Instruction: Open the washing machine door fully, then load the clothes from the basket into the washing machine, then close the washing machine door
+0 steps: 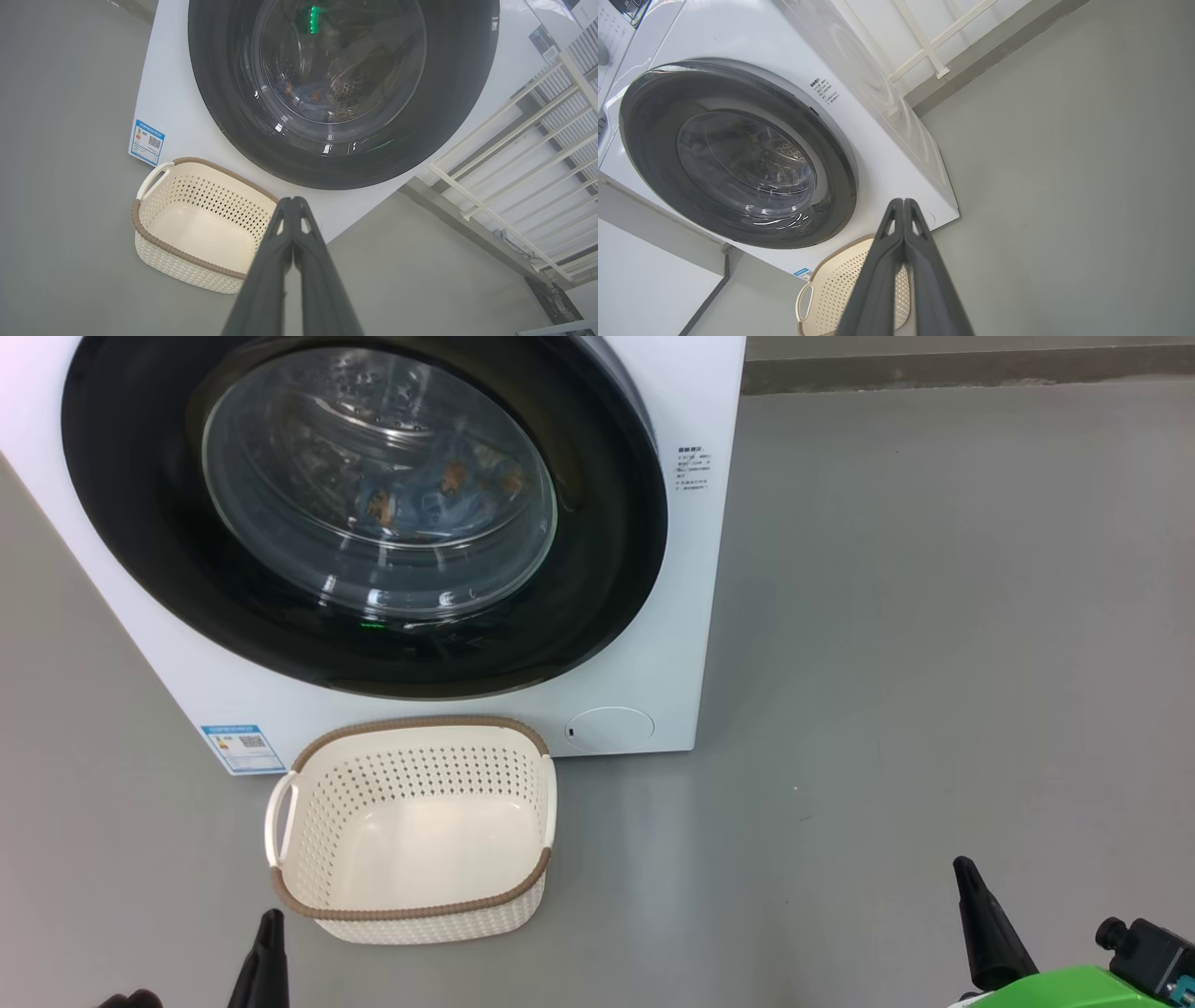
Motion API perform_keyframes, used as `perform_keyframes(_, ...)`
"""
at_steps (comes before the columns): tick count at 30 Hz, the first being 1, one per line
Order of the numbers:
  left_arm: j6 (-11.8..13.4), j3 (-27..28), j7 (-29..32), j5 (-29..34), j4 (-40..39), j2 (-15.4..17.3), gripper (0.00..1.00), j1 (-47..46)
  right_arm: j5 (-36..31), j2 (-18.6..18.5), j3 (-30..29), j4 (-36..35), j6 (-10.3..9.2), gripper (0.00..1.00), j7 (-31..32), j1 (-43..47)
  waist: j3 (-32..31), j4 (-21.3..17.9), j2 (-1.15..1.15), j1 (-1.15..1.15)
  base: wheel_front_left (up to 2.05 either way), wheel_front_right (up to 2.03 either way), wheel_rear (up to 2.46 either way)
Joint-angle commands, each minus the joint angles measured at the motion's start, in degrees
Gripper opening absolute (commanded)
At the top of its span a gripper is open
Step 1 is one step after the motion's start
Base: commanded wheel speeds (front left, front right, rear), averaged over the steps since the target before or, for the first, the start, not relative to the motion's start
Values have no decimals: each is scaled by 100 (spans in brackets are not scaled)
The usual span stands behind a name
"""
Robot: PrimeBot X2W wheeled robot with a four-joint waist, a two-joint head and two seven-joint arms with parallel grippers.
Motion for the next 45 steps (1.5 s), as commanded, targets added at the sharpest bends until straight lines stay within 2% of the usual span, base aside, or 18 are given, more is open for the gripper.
perform_keyframes(1, -5, 99, 43, -183, -88, 108, 0, -281, 205, -44, 15, -109, -13, 0, 34, -285, 0, -3, 0, 0, 0, 0, 0)
perform_keyframes(45, -8, 294, 759, -3166, 337, 146, 0, -784, 3128, -56, -110, 64, -25, 0, 782, -594, 21, -98, 0, -1, 0, 0, 0)
